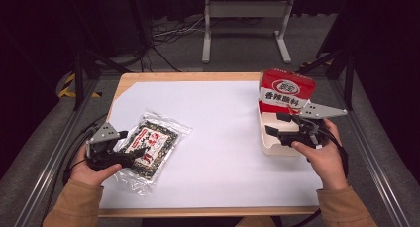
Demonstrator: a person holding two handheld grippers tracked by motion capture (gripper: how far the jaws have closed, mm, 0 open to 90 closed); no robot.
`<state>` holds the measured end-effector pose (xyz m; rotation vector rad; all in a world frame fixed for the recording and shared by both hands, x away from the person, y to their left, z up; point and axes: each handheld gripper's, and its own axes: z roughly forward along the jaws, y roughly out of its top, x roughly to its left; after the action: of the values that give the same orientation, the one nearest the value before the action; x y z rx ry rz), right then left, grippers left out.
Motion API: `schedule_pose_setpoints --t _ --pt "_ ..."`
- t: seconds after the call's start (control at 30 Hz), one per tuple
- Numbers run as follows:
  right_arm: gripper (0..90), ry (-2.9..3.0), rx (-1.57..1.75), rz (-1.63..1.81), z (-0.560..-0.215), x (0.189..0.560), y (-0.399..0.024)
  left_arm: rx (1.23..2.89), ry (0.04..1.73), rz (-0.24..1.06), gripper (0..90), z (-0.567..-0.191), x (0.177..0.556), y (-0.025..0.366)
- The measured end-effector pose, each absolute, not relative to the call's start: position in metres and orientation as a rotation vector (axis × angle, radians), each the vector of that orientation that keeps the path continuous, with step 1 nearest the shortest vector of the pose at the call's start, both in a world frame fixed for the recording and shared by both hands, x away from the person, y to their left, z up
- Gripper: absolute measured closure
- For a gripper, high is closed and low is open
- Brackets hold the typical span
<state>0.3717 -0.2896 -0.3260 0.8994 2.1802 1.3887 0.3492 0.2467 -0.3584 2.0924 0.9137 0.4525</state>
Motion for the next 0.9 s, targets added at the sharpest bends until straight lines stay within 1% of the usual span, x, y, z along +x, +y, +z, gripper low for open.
schedule_pose_setpoints --t 0.17,0.43,0.47,0.5,0.53,0.9 --pt "35.4 2.186 0.911 1.384 -0.332 0.371 -0.288 2.065 0.945 0.428 13.7 -0.354 0.359 0.252" --pt "35.9 2.223 0.922 1.383 -0.342 0.373 -0.283 2.039 1.009 0.454 15.0 -0.351 0.382 0.261" --pt "36.0 2.229 0.922 1.384 -0.343 0.373 -0.281 2.043 1.0 0.464 17.0 -0.35 0.386 0.263" --pt "36.0 2.229 0.922 1.384 -0.343 0.373 -0.281 2.038 0.996 0.462 17.0 -0.35 0.39 0.264" --pt "36.0 2.232 0.918 1.383 -0.344 0.373 -0.281 2.036 0.995 0.458 19.5 -0.351 0.394 0.265" --pt "36.5 2.257 0.902 1.386 -0.348 0.372 -0.274 1.995 1.075 0.45 15.5 -0.362 0.434 0.27"
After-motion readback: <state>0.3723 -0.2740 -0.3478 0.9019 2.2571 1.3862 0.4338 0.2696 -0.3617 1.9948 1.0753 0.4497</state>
